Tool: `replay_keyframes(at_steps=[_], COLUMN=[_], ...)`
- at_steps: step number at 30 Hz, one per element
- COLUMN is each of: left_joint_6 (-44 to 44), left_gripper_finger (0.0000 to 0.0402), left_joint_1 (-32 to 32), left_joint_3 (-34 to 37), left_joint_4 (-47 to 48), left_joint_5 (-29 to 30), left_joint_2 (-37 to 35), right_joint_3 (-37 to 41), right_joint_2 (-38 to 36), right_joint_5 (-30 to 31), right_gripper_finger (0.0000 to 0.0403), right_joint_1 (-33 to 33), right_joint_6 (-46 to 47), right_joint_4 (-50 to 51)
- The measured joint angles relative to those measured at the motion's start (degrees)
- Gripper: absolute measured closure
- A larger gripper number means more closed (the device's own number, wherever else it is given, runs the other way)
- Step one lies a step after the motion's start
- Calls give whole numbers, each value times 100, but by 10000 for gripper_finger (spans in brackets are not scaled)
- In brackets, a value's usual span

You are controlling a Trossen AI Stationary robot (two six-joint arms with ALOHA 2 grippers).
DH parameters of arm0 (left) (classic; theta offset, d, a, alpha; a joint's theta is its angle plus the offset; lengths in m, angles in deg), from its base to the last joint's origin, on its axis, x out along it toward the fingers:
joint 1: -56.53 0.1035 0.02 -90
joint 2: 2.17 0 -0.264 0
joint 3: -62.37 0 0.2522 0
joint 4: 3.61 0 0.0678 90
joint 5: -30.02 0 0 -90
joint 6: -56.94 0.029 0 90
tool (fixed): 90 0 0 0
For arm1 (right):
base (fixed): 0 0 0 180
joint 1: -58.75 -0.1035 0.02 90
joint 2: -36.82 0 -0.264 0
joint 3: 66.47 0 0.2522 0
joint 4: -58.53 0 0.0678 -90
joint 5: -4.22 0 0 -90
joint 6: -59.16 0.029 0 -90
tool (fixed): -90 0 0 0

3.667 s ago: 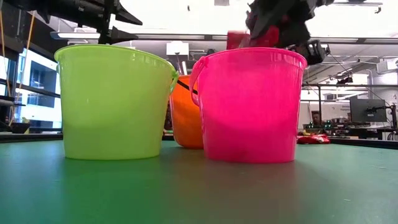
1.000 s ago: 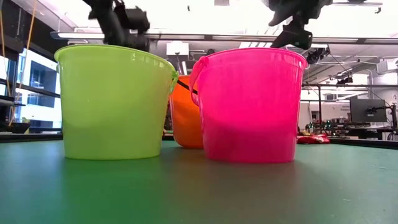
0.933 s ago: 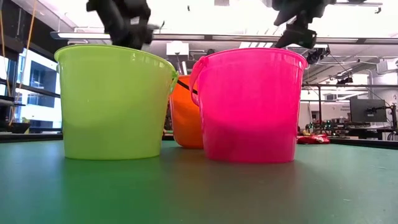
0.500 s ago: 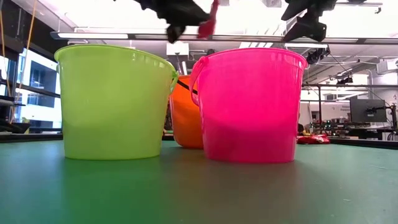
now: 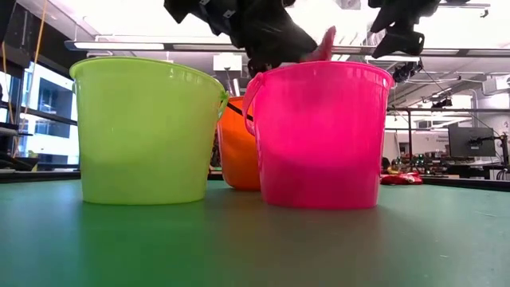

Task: Sort candy by brand, put in halloween buckets
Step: Put the red chocolate bar into the pink bucket

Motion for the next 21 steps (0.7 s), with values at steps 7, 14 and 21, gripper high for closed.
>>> replay_keyframes(at_steps=[7,14,21], left_joint_6=[256,668,228], left_gripper_finger=[241,200,201], left_joint_1=[131,995,2177], left_joint_3=[-456,-674,-490], left_joint_4=[676,2354,1952], left_joint_5=[-26,-1,25], left_joint_2=[64,-620,-2011], right_joint_3=[0,54,679], right_joint_2=[0,19,22], right_joint_5=[-42,-460,-35], right_gripper_finger=[165,165,165], right_joint_1=[0,0,12], right_joint_6=[210,861,2635], right_joint_4=[173,888,1295])
